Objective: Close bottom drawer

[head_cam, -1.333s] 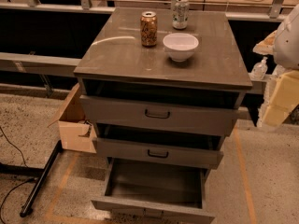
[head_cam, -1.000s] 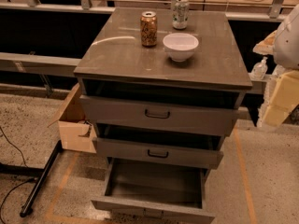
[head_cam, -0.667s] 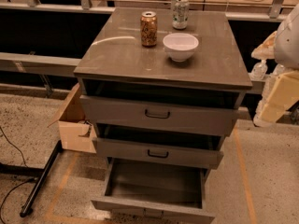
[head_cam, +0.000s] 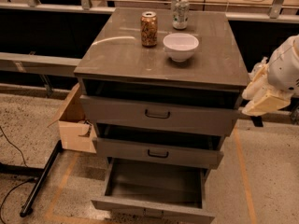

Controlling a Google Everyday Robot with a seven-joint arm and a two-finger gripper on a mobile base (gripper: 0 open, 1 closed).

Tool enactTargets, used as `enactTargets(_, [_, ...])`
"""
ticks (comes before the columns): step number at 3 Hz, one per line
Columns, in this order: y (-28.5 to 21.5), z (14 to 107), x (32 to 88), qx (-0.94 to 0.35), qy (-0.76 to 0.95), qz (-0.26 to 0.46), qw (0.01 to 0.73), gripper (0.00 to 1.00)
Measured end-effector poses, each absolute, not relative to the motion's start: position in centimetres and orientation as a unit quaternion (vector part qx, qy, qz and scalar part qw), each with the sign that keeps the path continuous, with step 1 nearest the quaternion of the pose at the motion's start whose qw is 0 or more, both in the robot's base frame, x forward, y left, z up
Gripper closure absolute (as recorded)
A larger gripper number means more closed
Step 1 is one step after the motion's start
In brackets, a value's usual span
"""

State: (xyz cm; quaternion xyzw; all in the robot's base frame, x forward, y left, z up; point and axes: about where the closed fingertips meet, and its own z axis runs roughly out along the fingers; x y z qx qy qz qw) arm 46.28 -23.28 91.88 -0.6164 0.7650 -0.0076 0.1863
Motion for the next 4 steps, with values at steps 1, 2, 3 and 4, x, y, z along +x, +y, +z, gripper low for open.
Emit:
enactTargets(1, [-24.7, 84.5, 47.5, -0.625, 0.758, -0.004, 0.189, 0.94])
enactTargets(2, [-25.4, 77.8, 48.0, -0.634, 0.75, -0.013, 0.186, 1.0])
enactTargets(3, [-23.6, 70.2, 48.8, -0.653, 0.722, 0.021, 0.229, 1.0])
enactTargets(4, [-23.8, 70.7, 48.9, -0.656, 0.72, 0.014, 0.225, 1.0])
